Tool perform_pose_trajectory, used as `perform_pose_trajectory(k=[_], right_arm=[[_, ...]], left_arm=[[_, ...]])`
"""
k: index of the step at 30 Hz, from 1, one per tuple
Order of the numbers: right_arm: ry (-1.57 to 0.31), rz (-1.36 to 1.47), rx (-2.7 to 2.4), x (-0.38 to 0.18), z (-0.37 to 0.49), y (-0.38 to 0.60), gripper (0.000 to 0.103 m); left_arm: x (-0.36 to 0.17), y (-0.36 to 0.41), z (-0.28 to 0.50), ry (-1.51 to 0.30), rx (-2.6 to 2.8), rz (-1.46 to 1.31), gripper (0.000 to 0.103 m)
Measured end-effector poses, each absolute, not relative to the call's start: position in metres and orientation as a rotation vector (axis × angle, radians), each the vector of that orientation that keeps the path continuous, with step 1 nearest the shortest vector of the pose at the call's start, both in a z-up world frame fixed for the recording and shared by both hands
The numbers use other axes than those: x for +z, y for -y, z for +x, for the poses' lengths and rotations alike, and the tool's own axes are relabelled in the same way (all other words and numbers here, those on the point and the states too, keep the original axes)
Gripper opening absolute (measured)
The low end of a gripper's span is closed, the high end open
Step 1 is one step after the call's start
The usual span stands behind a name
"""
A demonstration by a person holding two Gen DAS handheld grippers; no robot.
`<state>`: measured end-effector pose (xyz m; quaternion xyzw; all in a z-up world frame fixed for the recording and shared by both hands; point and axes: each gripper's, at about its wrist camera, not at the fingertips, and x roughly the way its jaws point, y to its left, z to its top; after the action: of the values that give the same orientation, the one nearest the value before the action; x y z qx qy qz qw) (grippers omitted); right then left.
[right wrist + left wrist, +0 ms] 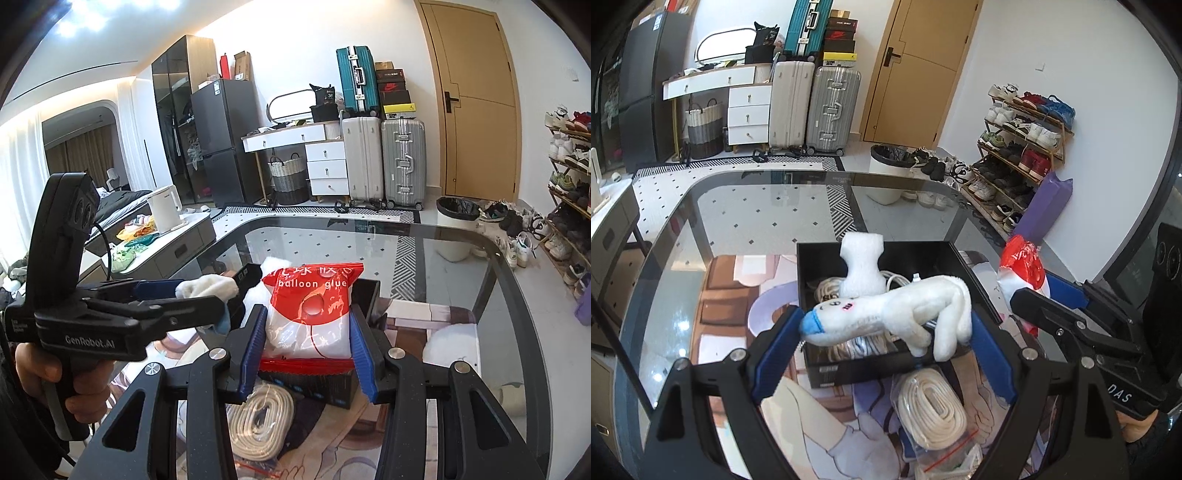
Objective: Organize soft objects
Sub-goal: 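Carry the plush toy and glue packet over the box and open both grippers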
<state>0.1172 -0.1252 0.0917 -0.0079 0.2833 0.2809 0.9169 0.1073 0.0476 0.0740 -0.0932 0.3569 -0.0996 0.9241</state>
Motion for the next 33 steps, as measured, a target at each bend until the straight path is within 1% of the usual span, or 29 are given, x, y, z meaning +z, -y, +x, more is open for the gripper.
perform_pose_trajectory(k=[11, 19, 33], right_arm=[[-0.610, 0.004, 0.573, 0.092, 0.142, 0.120, 0.044], [-0.628, 0.000, 0.582, 0.082, 0.157, 0.115, 0.044], [-0.664, 0.013, 0.586, 0.065, 0.184, 0.113, 0.044]], left_arm=[[0.061, -0.045, 0.132, -0.749, -0.180, -0.154, 0.088], [0.052, -0.039, 0.143, -0.759, -0.166, -0.111, 0.088], [0.045, -0.034, 0.146, -0.749, -0.154, -0.060, 0.088]])
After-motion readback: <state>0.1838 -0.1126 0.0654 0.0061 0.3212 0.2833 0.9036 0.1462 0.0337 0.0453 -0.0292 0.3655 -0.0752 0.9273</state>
